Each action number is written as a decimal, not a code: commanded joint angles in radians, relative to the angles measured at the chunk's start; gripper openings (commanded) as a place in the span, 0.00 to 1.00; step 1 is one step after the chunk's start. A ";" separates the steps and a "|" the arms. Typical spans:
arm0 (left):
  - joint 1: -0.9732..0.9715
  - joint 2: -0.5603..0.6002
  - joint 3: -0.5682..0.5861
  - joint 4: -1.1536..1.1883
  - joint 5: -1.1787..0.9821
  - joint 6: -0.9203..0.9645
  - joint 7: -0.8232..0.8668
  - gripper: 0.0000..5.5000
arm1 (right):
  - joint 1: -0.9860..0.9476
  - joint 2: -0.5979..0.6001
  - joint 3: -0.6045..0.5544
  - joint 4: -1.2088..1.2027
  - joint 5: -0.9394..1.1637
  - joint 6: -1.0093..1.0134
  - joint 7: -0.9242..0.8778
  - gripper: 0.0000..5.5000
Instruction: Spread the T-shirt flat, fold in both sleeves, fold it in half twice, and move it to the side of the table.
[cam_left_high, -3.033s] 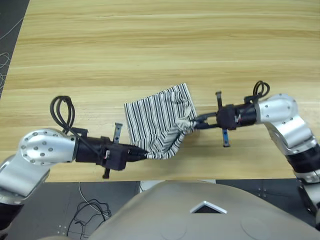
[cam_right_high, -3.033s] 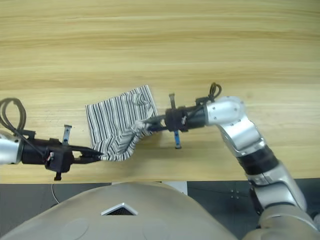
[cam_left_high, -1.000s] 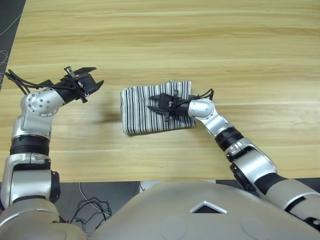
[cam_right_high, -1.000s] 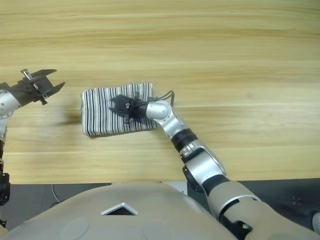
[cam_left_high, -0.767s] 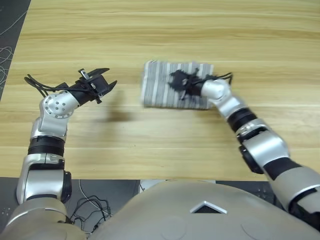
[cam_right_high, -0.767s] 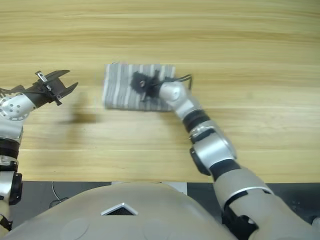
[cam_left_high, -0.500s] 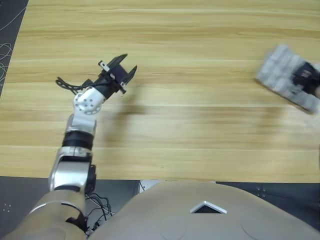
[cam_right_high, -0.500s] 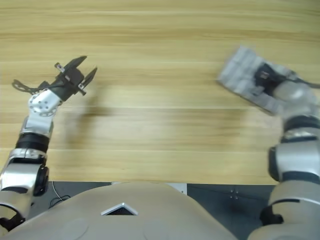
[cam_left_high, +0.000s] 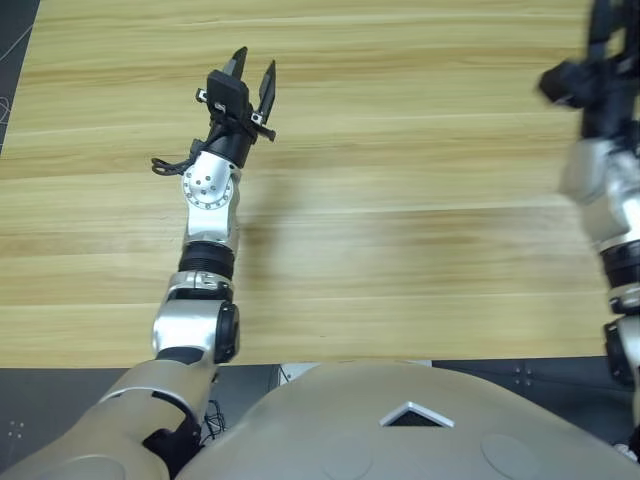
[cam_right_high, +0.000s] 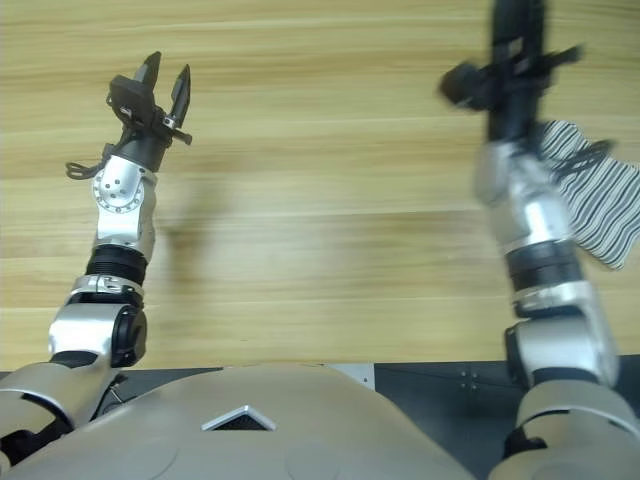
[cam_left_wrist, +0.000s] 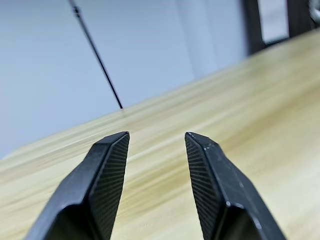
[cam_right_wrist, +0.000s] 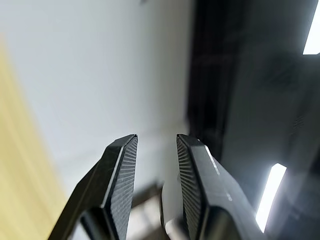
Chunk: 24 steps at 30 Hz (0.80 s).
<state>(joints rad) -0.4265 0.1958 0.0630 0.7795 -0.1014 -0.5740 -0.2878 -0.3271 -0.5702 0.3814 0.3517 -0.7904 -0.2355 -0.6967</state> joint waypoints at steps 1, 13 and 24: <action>0.053 -0.065 0.064 0.053 -0.099 0.042 -0.031 0.38 | 0.132 0.218 0.093 0.123 0.181 -0.197 0.119 0.26; 0.242 -0.218 0.034 -0.114 -0.162 0.133 -0.052 0.38 | 0.277 0.339 -0.013 0.221 0.679 -0.494 0.478 0.26; 0.279 -0.156 -0.046 -0.090 0.019 0.021 -0.043 0.38 | 0.307 0.429 -0.112 0.378 0.861 -0.421 0.899 0.26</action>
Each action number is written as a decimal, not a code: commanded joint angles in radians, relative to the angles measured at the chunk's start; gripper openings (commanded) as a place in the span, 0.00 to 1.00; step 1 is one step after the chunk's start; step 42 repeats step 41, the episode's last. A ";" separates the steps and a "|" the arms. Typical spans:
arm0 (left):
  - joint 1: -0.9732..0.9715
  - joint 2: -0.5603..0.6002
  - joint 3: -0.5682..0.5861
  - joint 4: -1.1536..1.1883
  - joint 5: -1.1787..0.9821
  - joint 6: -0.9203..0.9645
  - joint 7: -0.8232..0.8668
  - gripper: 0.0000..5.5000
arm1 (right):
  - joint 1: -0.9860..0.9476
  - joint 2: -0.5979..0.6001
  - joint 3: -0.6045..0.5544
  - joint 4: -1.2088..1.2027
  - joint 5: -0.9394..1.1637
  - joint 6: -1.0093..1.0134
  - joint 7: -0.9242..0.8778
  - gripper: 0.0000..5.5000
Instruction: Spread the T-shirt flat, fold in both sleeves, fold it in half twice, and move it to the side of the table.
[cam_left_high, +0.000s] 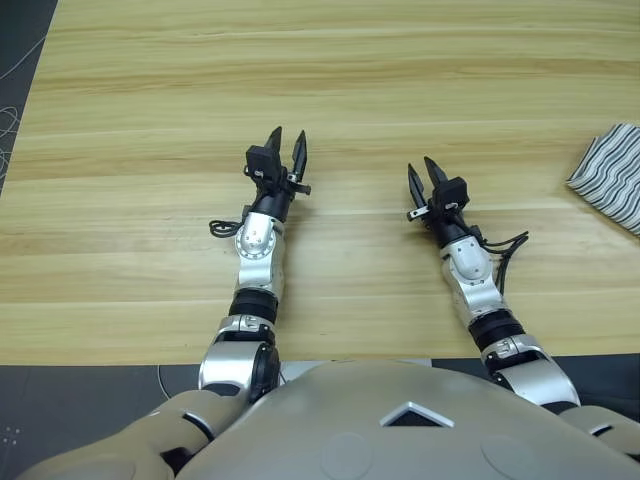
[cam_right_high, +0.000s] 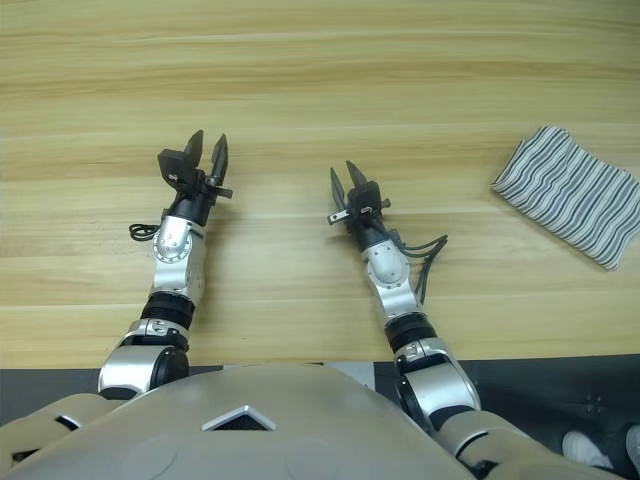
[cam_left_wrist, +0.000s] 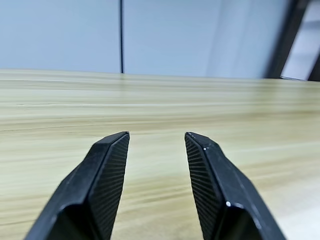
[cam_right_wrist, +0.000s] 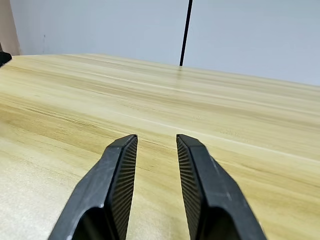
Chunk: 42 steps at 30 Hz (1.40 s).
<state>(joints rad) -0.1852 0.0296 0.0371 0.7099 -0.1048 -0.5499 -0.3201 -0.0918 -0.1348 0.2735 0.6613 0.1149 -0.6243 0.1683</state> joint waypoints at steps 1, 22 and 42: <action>0.047 0.015 -0.035 -0.037 0.053 -0.017 0.002 0.38 | 0.075 -0.012 -0.001 0.061 -0.068 -0.049 0.039 0.26; -0.018 0.045 -0.103 0.048 0.211 -0.051 0.157 0.38 | -0.018 -0.035 -0.034 0.183 -0.331 -0.183 -0.111 0.26; -0.018 0.083 -0.111 0.077 0.237 -0.077 0.203 0.38 | -0.056 -0.043 -0.010 0.249 -0.430 -0.238 -0.193 0.26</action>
